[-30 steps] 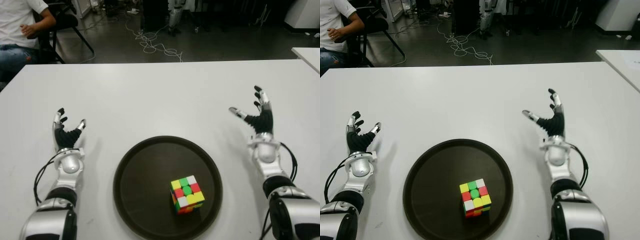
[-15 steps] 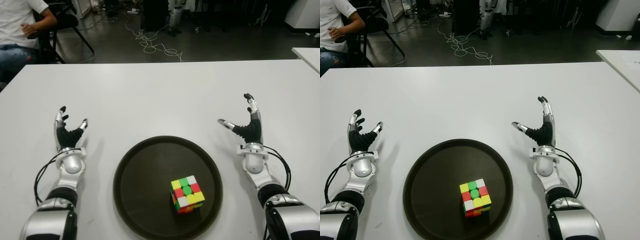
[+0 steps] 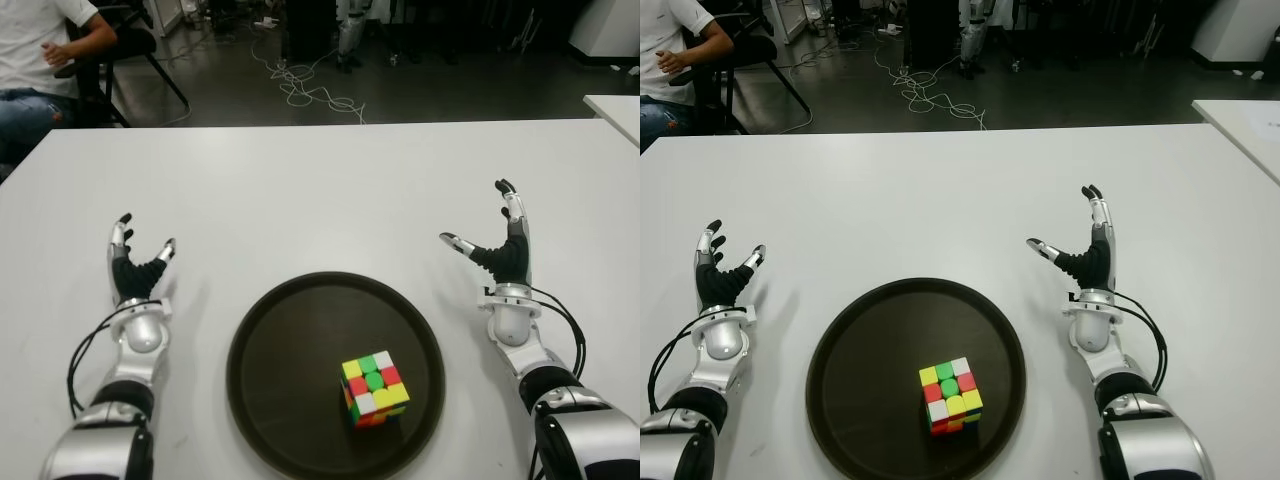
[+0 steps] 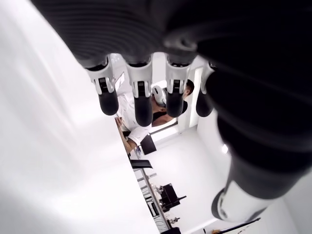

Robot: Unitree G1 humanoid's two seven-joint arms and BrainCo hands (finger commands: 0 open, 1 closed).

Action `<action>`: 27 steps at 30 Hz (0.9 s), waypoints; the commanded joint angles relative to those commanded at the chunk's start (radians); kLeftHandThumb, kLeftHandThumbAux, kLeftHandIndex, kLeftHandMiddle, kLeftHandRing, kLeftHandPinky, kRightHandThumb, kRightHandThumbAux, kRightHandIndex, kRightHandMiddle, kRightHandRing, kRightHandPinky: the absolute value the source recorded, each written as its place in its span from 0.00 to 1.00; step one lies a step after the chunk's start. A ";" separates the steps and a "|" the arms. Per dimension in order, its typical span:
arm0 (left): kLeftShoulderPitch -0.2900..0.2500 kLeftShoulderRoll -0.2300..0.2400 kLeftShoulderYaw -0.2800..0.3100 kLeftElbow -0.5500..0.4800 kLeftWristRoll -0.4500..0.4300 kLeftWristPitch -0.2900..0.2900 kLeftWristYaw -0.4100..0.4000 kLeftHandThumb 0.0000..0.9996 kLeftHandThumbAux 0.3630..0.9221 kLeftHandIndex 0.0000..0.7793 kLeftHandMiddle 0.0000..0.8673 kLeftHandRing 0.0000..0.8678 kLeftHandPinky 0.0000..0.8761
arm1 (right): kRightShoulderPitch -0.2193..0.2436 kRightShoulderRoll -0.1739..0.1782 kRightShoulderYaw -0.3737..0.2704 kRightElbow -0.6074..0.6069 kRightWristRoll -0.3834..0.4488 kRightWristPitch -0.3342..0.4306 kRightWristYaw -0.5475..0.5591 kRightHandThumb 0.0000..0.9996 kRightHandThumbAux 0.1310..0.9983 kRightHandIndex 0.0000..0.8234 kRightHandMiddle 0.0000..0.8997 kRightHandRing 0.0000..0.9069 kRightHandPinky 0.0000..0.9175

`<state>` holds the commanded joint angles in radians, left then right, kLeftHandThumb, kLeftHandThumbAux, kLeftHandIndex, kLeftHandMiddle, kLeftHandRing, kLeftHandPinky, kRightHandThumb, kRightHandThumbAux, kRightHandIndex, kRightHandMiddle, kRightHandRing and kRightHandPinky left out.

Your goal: Pick up the Rubik's Cube and put it in the plate

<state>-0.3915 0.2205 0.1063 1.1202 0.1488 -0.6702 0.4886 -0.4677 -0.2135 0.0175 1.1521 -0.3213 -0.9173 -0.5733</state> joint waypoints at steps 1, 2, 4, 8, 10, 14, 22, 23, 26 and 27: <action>0.011 -0.002 -0.001 -0.008 0.000 -0.008 -0.004 0.00 0.69 0.08 0.08 0.07 0.07 | 0.007 0.002 0.000 -0.008 0.003 -0.004 0.005 0.00 0.74 0.00 0.00 0.00 0.00; 0.027 -0.005 -0.004 -0.020 0.001 -0.018 -0.009 0.00 0.68 0.08 0.08 0.07 0.07 | 0.011 0.005 -0.003 -0.012 0.012 -0.005 0.016 0.00 0.73 0.00 0.00 0.00 0.00; 0.051 -0.010 -0.009 -0.044 0.002 -0.033 -0.019 0.00 0.68 0.07 0.07 0.06 0.06 | 0.016 0.009 -0.007 -0.018 0.026 -0.004 0.034 0.00 0.72 0.00 0.00 0.00 0.00; 0.093 -0.022 -0.017 -0.115 0.006 -0.044 -0.036 0.00 0.66 0.06 0.06 0.05 0.05 | 0.027 0.016 -0.014 -0.033 0.046 0.000 0.065 0.00 0.70 0.00 0.00 0.00 0.00; 0.110 -0.027 -0.021 -0.159 0.009 -0.039 -0.043 0.00 0.65 0.06 0.05 0.03 0.04 | 0.032 0.019 -0.018 -0.040 0.055 0.003 0.081 0.00 0.70 0.00 0.00 0.00 0.00; 0.117 -0.025 -0.020 -0.186 0.005 -0.040 -0.067 0.00 0.64 0.05 0.04 0.02 0.03 | 0.042 0.030 -0.026 -0.057 0.077 0.018 0.109 0.00 0.70 0.00 0.00 0.00 0.00; 0.123 -0.021 -0.010 -0.207 -0.002 -0.037 -0.105 0.00 0.61 0.05 0.04 0.03 0.05 | 0.046 0.039 -0.038 -0.074 0.088 0.060 0.119 0.00 0.72 0.00 0.00 0.00 0.00; 0.124 -0.021 -0.009 -0.210 -0.003 -0.037 -0.108 0.00 0.61 0.05 0.04 0.03 0.05 | 0.046 0.040 -0.039 -0.075 0.088 0.064 0.119 0.00 0.72 0.00 0.00 0.00 0.00; 0.127 -0.023 -0.006 -0.217 -0.002 -0.033 -0.111 0.00 0.61 0.05 0.04 0.02 0.04 | 0.045 0.040 -0.042 -0.079 0.094 0.081 0.125 0.00 0.74 0.00 0.00 0.00 0.00; 0.128 -0.023 -0.005 -0.219 -0.003 -0.032 -0.112 0.00 0.61 0.05 0.04 0.02 0.04 | 0.045 0.040 -0.043 -0.081 0.095 0.085 0.126 0.00 0.74 0.00 0.00 0.00 0.00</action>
<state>-0.2633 0.1971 0.1014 0.9009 0.1460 -0.7026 0.3770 -0.4226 -0.1736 -0.0250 1.0712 -0.2261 -0.8319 -0.4475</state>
